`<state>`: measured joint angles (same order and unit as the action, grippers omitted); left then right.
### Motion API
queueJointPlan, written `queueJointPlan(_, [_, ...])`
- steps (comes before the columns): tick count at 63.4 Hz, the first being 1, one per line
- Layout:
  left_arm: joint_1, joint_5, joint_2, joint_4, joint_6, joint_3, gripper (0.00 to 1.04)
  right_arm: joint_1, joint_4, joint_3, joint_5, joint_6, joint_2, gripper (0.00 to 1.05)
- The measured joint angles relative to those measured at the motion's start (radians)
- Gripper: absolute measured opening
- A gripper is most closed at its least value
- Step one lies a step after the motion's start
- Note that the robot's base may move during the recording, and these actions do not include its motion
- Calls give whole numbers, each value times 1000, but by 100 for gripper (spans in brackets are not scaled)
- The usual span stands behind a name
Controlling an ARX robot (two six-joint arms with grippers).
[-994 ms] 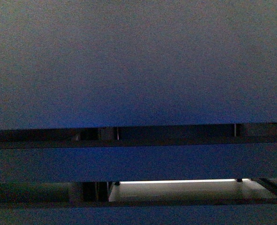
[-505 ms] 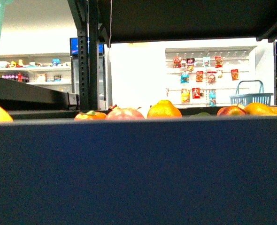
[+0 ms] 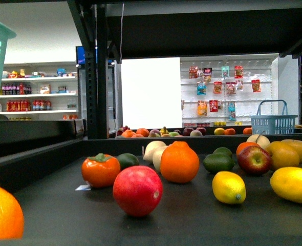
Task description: Pick lemon from shelf
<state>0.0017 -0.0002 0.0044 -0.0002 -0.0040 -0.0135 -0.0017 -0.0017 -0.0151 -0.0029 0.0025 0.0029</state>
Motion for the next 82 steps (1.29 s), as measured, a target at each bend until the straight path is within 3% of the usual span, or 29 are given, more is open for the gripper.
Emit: queueJointPlan(82, [0,0,0,0,0,0,97,0,0,0,-1,0,0,97])
